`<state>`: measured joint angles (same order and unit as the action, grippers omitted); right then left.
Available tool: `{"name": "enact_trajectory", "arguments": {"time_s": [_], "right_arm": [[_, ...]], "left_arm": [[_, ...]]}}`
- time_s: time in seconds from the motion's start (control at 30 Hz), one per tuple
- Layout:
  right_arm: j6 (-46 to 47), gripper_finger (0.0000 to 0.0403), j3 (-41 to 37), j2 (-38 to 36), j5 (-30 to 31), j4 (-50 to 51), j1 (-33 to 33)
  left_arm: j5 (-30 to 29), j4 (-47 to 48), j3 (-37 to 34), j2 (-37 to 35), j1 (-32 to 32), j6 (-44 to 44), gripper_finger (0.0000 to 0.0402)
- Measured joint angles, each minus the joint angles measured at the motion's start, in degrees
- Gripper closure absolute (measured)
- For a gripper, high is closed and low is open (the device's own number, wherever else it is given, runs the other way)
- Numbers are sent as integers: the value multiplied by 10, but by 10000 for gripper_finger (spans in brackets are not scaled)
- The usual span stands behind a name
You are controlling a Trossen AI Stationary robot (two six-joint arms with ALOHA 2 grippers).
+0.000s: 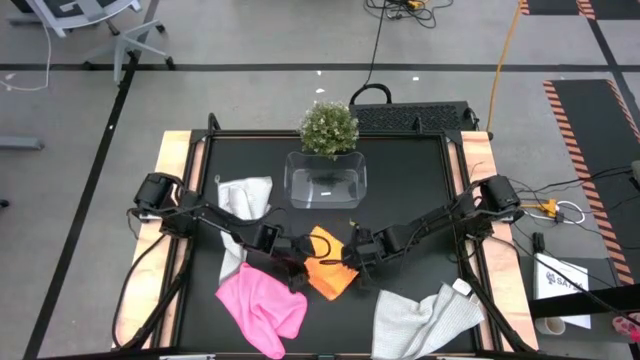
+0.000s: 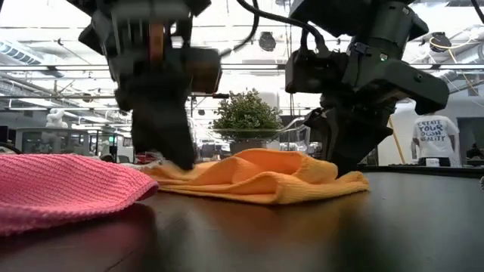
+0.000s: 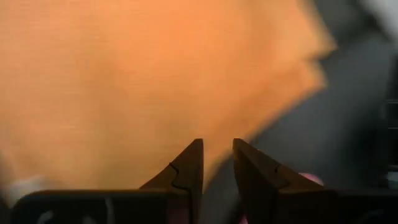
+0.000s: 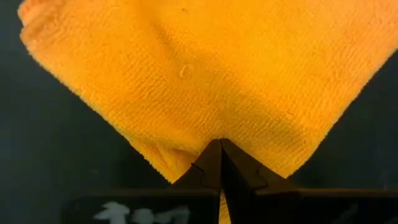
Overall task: Fold microfiber towels
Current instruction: Fold the orange microfiber towel on the table
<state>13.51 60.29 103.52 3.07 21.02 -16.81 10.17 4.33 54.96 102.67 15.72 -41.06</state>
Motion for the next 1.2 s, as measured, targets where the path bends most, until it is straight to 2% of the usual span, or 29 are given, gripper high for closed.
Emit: {"name": "enact_trajectory", "arguments": {"time_s": [0.13,0.23,0.43,0.5,0.67,0.8,1.2], "right_arm": [[-23,403,-3,-22,1,-5,12],[-13,403,-3,-54,1,-17,17],[4,403,-2,-91,-3,-69,7],[9,403,-2,-92,-3,-81,-1],[14,403,-2,-77,-4,-95,-17],[14,403,-2,-59,-12,-100,-21],[6,403,-2,4,-77,-198,-20]], "left_arm": [[1,-109,0,-1,10,-6,314],[-37,-154,5,-3,10,4,314],[-198,-72,16,-3,9,73,314],[-232,-25,16,-3,5,82,314],[-227,46,16,-3,-6,101,314],[-221,67,16,3,-12,108,314],[-203,45,19,44,-16,85,314]]}}
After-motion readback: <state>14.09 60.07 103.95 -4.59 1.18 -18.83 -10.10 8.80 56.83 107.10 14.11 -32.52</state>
